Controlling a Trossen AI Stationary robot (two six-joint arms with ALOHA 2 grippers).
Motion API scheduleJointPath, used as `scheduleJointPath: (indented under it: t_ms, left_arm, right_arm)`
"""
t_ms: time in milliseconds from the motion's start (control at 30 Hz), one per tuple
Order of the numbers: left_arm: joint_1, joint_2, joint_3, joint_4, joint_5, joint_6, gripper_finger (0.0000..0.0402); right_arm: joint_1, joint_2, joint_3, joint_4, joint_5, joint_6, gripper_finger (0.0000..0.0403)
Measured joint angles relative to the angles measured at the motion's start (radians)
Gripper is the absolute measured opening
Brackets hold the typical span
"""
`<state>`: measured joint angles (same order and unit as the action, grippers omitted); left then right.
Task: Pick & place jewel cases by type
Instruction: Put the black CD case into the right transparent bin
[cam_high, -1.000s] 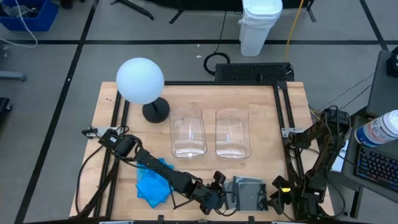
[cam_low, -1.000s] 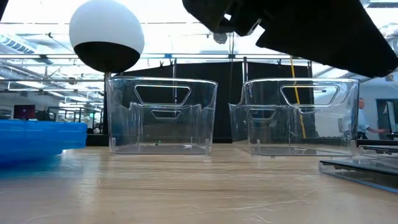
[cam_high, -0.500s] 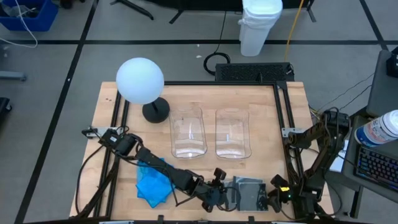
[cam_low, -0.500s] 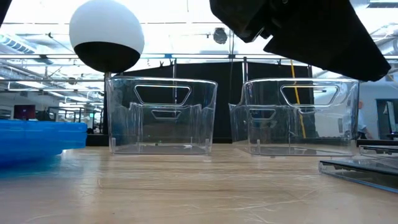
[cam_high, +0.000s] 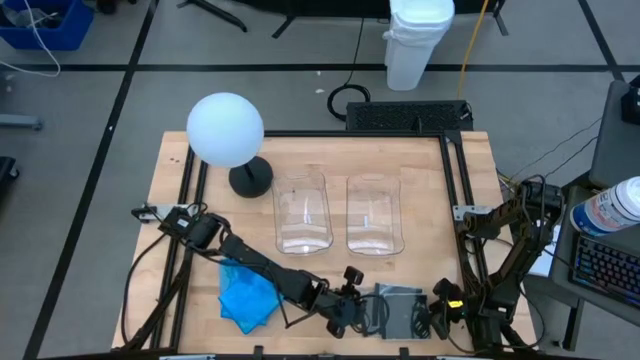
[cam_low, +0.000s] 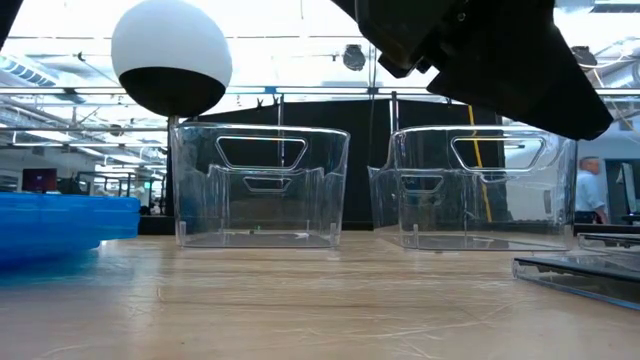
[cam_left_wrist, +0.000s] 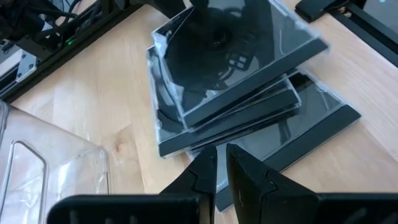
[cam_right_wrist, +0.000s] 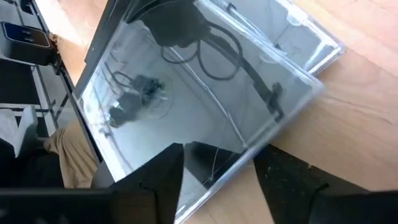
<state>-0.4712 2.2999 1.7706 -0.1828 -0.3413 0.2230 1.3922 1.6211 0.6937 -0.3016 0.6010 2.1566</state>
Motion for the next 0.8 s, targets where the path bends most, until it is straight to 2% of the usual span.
scheduleJointPath:
  t_ms: [233, 433, 600, 800]
  left_arm:
    - [0.001, 0.0, 0.0, -0.002, 0.0, -0.002, 0.0044]
    - [0.001, 0.0, 0.0, -0.007, 0.0, -0.019, 0.0044]
    - [0.001, 0.0, 0.0, -0.008, 0.003, -0.023, 0.0044]
    - [0.001, 0.0, 0.0, -0.008, 0.008, -0.019, 0.0044]
  right_arm:
    - [0.0, 0.001, 0.0, -0.008, 0.001, -0.008, 0.0094]
    - [0.0, 0.002, 0.0, -0.008, 0.002, -0.019, 0.0048]
    - [0.0, 0.002, 0.0, -0.008, 0.001, -0.019, 0.0029]
    - [-0.002, -0.032, 0.0, 0.001, 0.006, -0.026, 0.0032]
